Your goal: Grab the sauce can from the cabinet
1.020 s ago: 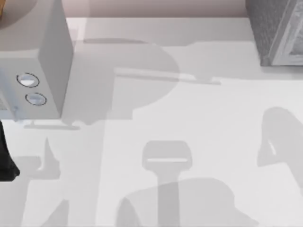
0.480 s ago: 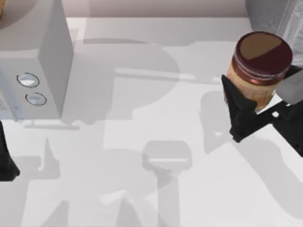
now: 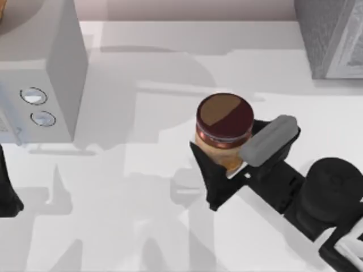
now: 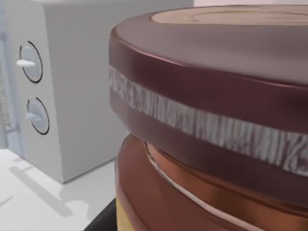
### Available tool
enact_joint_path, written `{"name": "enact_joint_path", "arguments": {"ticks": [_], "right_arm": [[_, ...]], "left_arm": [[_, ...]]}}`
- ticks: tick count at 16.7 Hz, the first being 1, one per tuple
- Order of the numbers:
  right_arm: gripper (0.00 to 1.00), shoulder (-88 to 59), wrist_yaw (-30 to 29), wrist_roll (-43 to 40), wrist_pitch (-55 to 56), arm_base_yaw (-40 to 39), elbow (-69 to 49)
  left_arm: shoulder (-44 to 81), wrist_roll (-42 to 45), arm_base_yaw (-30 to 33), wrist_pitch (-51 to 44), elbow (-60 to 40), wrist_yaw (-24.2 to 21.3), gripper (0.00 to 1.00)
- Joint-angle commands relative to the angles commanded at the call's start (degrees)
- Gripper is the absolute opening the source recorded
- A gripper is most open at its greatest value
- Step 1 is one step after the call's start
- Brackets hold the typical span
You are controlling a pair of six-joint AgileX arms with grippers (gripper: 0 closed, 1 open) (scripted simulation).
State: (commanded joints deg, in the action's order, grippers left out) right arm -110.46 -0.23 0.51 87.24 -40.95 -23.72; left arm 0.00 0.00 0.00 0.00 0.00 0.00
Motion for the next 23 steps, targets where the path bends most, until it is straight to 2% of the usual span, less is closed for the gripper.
{"name": "enact_joint_path", "arguments": {"ticks": [4,10,19,23], "right_arm": [[0.00,-7.22,-0.37,0.29,5.70,-1.96,-1.10],[0.00,-7.58,-0.35,0.39,5.78,-1.77,-1.07],[0.00,-18.06,-0.65,0.27,2.71,-2.08,-14.86],[0.00,-19.06,-0.63,0.21,2.37,-2.13,-16.25]], "left_arm": [[0.00,0.00,0.00,0.00,0.00,0.00,1.00],[0.00,0.00,0.00,0.00,0.00,0.00,1.00],[0.00,0.00,0.00,0.00,0.00,0.00,1.00],[0.00,0.00,0.00,0.00,0.00,0.00,1.00]]}}
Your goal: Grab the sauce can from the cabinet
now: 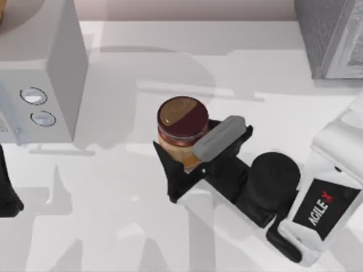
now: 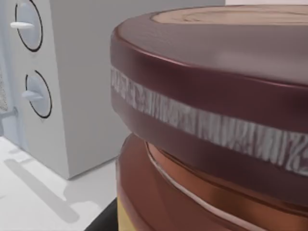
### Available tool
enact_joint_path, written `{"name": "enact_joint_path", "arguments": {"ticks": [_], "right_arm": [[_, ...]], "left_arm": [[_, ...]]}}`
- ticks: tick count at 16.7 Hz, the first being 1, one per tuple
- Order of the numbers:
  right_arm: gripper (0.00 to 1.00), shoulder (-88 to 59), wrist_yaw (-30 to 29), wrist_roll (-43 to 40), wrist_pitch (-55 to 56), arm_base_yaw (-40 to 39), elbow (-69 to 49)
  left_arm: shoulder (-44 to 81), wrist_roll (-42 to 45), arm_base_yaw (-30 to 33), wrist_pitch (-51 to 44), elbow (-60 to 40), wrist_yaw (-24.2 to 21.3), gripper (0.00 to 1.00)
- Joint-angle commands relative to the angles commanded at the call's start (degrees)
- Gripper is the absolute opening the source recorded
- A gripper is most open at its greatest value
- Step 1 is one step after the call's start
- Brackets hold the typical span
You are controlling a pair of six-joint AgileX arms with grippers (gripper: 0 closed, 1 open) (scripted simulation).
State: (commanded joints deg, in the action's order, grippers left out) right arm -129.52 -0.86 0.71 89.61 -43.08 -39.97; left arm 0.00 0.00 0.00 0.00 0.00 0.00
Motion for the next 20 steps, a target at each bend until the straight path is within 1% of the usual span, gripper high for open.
{"name": "enact_joint_path", "arguments": {"ticks": [1,14,15,20], "right_arm": [[0.00,0.00,0.00,0.00,0.00,0.00,0.00],[0.98,0.00,0.00,0.00,0.00,0.00,0.00],[1.00,0.00,0.00,0.00,0.00,0.00,0.00],[1.00,0.00,0.00,0.00,0.00,0.00,0.00]], "left_arm": [[0.00,0.00,0.00,0.00,0.00,0.00,1.00],[0.00,0.00,0.00,0.00,0.00,0.00,1.00],[0.00,0.00,0.00,0.00,0.00,0.00,1.00],[0.00,0.00,0.00,0.00,0.00,0.00,1.00]]}}
